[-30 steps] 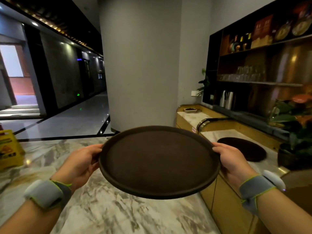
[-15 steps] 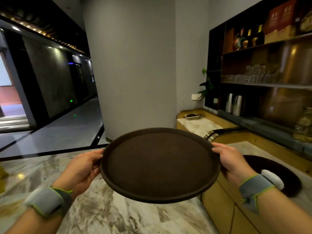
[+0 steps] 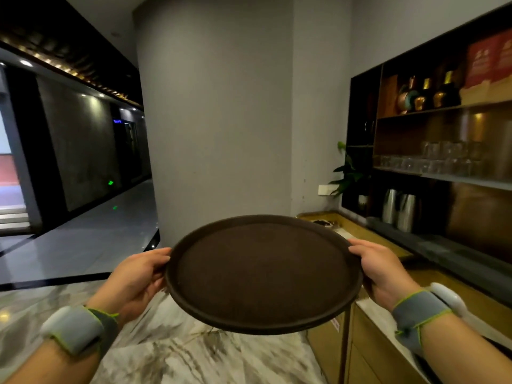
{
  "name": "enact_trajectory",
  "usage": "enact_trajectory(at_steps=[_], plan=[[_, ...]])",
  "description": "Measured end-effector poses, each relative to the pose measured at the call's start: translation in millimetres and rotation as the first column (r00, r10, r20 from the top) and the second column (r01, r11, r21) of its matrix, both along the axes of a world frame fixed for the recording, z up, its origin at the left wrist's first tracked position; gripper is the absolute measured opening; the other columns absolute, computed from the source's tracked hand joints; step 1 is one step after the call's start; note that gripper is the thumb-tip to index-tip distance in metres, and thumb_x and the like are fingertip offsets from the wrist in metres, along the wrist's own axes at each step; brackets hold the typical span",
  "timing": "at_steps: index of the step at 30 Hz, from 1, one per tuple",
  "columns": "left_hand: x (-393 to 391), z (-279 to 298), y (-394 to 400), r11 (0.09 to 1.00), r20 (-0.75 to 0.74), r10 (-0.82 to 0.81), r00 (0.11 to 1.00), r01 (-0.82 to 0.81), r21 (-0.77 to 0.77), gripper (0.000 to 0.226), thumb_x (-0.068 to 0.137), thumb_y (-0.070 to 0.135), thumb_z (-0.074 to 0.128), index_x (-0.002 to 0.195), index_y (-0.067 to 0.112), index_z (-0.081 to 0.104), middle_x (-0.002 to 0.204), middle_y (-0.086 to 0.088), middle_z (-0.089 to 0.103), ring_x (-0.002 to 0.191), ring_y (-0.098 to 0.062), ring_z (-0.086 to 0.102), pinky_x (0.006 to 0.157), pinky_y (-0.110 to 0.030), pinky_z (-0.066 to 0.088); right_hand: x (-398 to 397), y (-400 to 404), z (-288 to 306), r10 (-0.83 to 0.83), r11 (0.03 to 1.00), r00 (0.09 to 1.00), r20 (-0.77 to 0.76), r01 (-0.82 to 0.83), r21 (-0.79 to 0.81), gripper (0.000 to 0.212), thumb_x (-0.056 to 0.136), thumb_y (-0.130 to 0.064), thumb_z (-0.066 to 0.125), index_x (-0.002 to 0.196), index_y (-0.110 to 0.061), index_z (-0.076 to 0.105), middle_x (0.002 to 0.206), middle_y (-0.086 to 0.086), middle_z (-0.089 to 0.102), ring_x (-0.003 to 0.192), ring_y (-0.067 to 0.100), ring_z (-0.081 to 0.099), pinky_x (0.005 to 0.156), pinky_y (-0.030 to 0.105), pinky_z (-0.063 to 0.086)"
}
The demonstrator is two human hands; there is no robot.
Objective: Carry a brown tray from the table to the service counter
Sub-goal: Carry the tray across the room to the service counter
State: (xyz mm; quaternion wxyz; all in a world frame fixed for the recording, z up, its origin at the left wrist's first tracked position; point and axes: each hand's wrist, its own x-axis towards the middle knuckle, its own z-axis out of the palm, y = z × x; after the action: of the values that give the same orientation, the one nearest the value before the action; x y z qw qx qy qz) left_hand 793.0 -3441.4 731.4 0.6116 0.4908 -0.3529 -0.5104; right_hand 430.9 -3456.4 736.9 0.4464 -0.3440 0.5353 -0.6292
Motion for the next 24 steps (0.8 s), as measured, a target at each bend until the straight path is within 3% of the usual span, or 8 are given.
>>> enact_trajectory(at_steps=[3, 5, 7, 11, 15, 21, 24], plan=[[12.6, -1.0, -56.9, 1.0, -0.002, -0.014, 1.0, 0.014, -0.003, 0.029, 0.092, -0.001, 0.041, 0.104, 0.002, 0.067, 0.085, -0.016, 0.075, 0.058, -0.016, 0.071, 0.049, -0.023, 0.056, 16.2, -52.6, -4.6, -0.006, 1.0, 1.0, -0.014, 0.006, -0.001, 0.033, 0.096, -0.002, 0.046, 0.124, -0.007, 0.062, 0.086, 0.01, 0.065, 0.082, 0.029, 0.066, 0.061, 0.035, 0.058], [22.8, 0.0, -96.5, 1.0, 0.014, -0.009, 1.0, 0.009, -0.003, 0.026, 0.092, 0.001, 0.042, 0.101, 0.004, 0.067, 0.081, -0.015, 0.076, 0.061, -0.018, 0.072, 0.055, -0.027, 0.058, 25.0, -86.0, -3.8, -0.023, 1.0, 0.999, -0.023, 0.023, 0.009, 0.034, 0.096, -0.002, 0.046, 0.126, -0.006, 0.061, 0.086, 0.01, 0.065, 0.086, 0.031, 0.066, 0.071, 0.039, 0.057], [29.2, 2.4, -133.9, 0.999, 0.017, -0.032, 0.999, 0.032, -0.004, 0.027, 0.093, 0.001, 0.042, 0.099, 0.003, 0.067, 0.082, -0.016, 0.076, 0.067, -0.022, 0.072, 0.059, -0.03, 0.058, 30.9, -117.8, -2.9, -0.03, 0.999, 0.999, -0.033, 0.031, 0.013, 0.033, 0.096, -0.001, 0.046, 0.124, -0.005, 0.062, 0.086, 0.01, 0.064, 0.084, 0.03, 0.065, 0.071, 0.039, 0.055], [32.8, 10.2, -200.2, 0.995, 0.017, -0.096, 0.995, 0.096, 0.006, 0.028, 0.093, 0.001, 0.041, 0.094, 0.002, 0.068, 0.081, -0.017, 0.075, 0.057, -0.018, 0.071, 0.053, -0.025, 0.057, 35.7, -169.3, 2.7, -0.061, 0.998, 0.997, -0.053, 0.062, 0.021, 0.027, 0.096, 0.0, 0.043, 0.108, -0.011, 0.065, 0.085, 0.013, 0.067, 0.077, 0.028, 0.067, 0.063, 0.034, 0.056], [26.3, 8.6, -254.3, 0.992, -0.002, -0.128, 0.992, 0.128, 0.011, 0.028, 0.091, -0.002, 0.04, 0.093, 0.002, 0.067, 0.072, -0.012, 0.075, 0.051, -0.014, 0.068, 0.046, -0.02, 0.054, 28.1, -218.9, 0.6, -0.093, 0.995, 0.995, -0.045, 0.094, 0.026, 0.029, 0.096, 0.0, 0.044, 0.118, -0.004, 0.063, 0.089, 0.014, 0.067, 0.082, 0.03, 0.066, 0.067, 0.036, 0.054], [-4.0, 6.4, -313.4, 0.993, 0.037, -0.115, 0.993, 0.114, 0.01, 0.026, 0.089, -0.001, 0.045, 0.098, 0.002, 0.069, 0.086, -0.014, 0.074, 0.057, -0.013, 0.069, 0.051, -0.02, 0.055, -6.0, -272.7, -0.1, -0.099, 0.995, 0.994, -0.047, 0.1, 0.021, 0.03, 0.096, -0.001, 0.044, 0.118, -0.007, 0.063, 0.105, 0.019, 0.067, 0.092, 0.034, 0.066, 0.071, 0.036, 0.055], [-30.9, 9.0, -341.9, 0.993, 0.048, -0.12, 0.992, 0.12, 0.01, 0.027, 0.09, 0.001, 0.045, 0.104, 0.002, 0.067, 0.095, -0.015, 0.072, 0.063, -0.014, 0.07, 0.052, -0.02, 0.056, -33.2, -288.1, -3.3, -0.105, 0.994, 0.994, -0.018, 0.106, 0.02, 0.026, 0.095, 0.002, 0.044, 0.1, -0.012, 0.065, 0.091, 0.017, 0.068, 0.082, 0.031, 0.066, 0.065, 0.035, 0.054]])
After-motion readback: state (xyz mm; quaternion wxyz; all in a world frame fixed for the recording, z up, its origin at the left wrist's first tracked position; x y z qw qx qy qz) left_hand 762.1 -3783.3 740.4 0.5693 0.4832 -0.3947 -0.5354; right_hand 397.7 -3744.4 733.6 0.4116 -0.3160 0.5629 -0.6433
